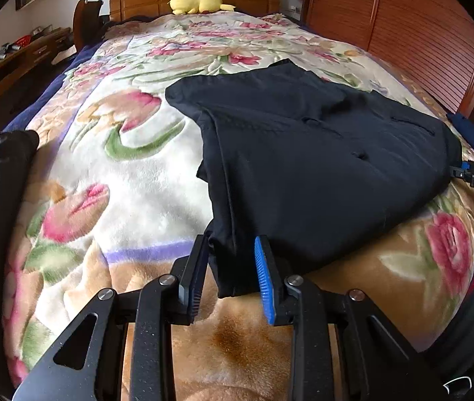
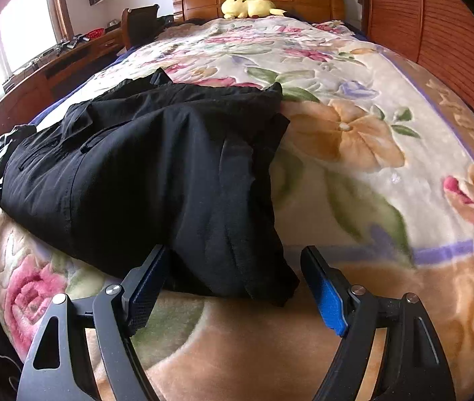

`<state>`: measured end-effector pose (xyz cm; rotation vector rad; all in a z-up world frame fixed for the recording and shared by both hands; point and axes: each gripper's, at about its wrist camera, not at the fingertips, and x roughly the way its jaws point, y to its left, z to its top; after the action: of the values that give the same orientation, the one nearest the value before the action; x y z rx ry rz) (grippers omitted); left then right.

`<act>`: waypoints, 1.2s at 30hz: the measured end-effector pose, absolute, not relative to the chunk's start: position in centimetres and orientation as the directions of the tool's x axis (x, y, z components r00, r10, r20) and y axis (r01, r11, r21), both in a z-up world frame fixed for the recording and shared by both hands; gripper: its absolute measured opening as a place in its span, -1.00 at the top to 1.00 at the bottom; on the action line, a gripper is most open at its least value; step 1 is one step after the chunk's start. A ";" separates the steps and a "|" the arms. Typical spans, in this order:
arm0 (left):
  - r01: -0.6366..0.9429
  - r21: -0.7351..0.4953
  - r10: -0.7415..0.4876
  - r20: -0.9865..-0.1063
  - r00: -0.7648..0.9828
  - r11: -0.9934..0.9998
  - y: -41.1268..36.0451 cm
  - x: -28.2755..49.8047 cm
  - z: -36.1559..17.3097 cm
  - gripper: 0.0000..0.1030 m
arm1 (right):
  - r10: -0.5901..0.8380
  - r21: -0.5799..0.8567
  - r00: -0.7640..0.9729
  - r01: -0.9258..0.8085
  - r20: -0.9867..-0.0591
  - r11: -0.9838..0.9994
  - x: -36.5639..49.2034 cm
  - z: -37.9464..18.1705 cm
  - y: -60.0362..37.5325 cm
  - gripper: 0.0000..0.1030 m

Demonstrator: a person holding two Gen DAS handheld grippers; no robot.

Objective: Fold large clothes

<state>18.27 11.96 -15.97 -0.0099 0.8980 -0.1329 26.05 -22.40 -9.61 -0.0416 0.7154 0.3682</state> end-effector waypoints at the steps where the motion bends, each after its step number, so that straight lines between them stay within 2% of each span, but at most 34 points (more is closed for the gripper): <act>1: 0.110 -0.067 -0.120 -0.779 0.616 0.992 12.0 18.3 -16.1 0.43 | 0.317 0.090 0.695 -0.343 -0.645 0.935 26.0 -9.7 -22.4 -0.58; 8: 0.081 -0.084 -0.116 -0.778 0.617 0.993 11.8 18.3 -17.1 0.43 | 0.318 0.089 0.705 -0.341 -0.634 0.936 25.8 -10.3 -22.4 -0.58; 9: 0.080 -0.080 -0.112 -0.778 0.618 0.994 11.7 18.2 -17.1 0.43 | 0.317 0.085 0.708 -0.343 -0.632 0.936 25.7 -10.3 -22.3 -0.50; 11: 0.090 -0.076 -0.116 -0.777 0.618 0.993 11.5 18.2 -17.1 0.46 | 0.334 0.084 0.705 -0.365 -0.625 0.927 25.5 -10.2 -22.1 -0.23; 13: 0.109 -0.094 -0.141 -0.778 0.612 0.990 11.4 18.1 -17.0 0.76 | 0.352 0.083 0.703 -0.387 -0.619 0.918 25.2 -10.0 -22.0 0.31; 16: 0.130 -0.086 -0.149 -0.761 0.632 0.988 11.2 17.5 -16.1 0.89 | 0.366 0.087 0.703 -0.399 -0.610 0.913 24.9 -9.5 -22.3 0.66; 19: 0.124 -0.096 -0.155 -0.730 0.666 0.988 11.3 16.7 -14.5 0.92 | 0.371 0.074 0.720 -0.409 -0.587 0.910 24.1 -8.5 -22.6 0.76; 27: 0.145 -0.116 -0.186 -0.658 0.730 0.983 10.5 12.7 -10.8 0.92 | 0.380 0.044 0.740 -0.430 -0.555 0.902 20.6 -6.4 -23.5 0.81; 34: 0.168 -0.148 -0.224 -0.661 0.716 0.975 9.8 8.6 -10.1 0.92 | 0.401 0.050 0.728 -0.453 -0.556 0.890 15.5 -6.1 -25.3 0.81; 36: 0.172 -0.116 -0.205 -0.667 0.716 0.978 9.3 7.9 -10.2 0.92 | 0.407 0.062 0.709 -0.458 -0.576 0.887 14.5 -6.4 -25.7 0.81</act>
<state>7.86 9.26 -10.19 -0.0467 0.7441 -0.2092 14.55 -25.67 -6.37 -0.0874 0.6183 0.4808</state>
